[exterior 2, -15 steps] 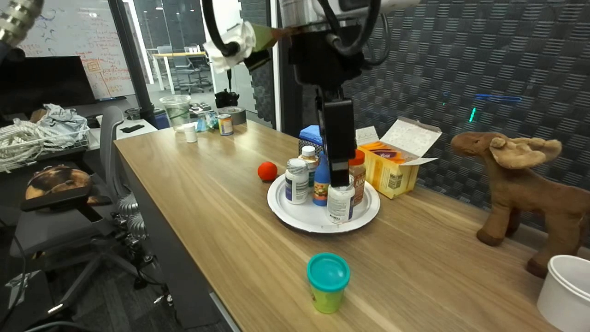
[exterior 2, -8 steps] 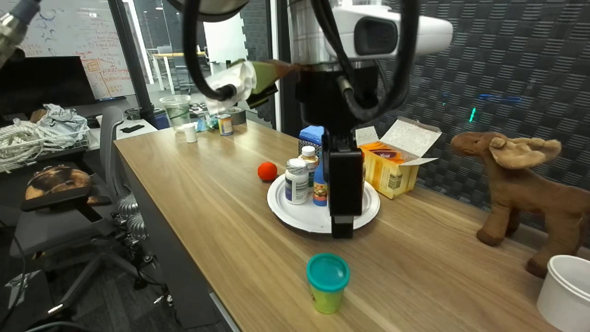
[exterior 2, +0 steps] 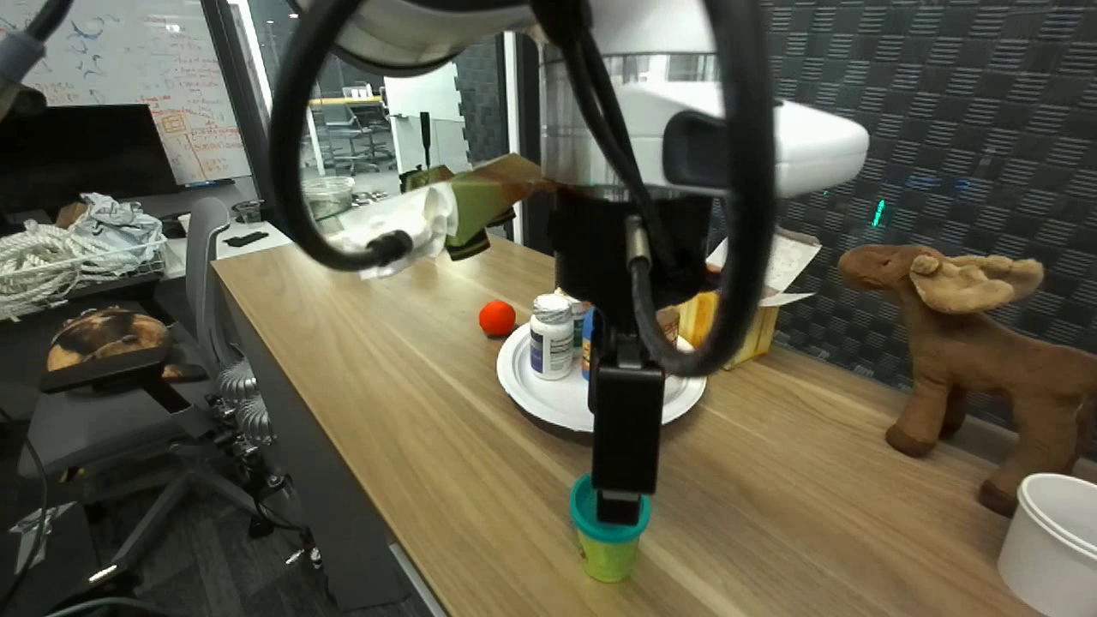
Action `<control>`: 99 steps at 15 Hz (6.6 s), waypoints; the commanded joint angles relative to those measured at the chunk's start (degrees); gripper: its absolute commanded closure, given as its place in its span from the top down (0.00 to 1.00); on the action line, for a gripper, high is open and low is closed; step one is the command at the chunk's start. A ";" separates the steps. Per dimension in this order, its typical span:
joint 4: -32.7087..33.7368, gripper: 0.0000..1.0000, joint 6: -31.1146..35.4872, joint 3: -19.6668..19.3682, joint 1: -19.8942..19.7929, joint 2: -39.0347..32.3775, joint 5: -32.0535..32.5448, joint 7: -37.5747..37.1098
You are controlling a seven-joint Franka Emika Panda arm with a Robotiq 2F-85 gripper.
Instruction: Put the bottles and orange plushie that are around the white plate on the white plate
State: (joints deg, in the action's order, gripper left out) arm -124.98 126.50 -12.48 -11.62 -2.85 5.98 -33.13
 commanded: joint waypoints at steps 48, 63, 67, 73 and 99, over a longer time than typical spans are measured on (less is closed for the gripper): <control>9.83 0.27 -0.56 6.43 7.20 -5.70 -1.98 2.13; 16.55 0.27 -6.09 5.02 5.85 -13.85 -6.02 9.57; 18.02 0.27 -6.96 4.88 5.62 -15.44 -6.66 10.03; 18.31 0.27 -7.44 4.73 5.40 -15.90 -7.44 10.43; 4.69 1.00 3.88 14.01 13.75 -0.89 3.02 -24.62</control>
State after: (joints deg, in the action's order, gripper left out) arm -122.69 128.17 1.61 2.52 -0.17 11.19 -52.42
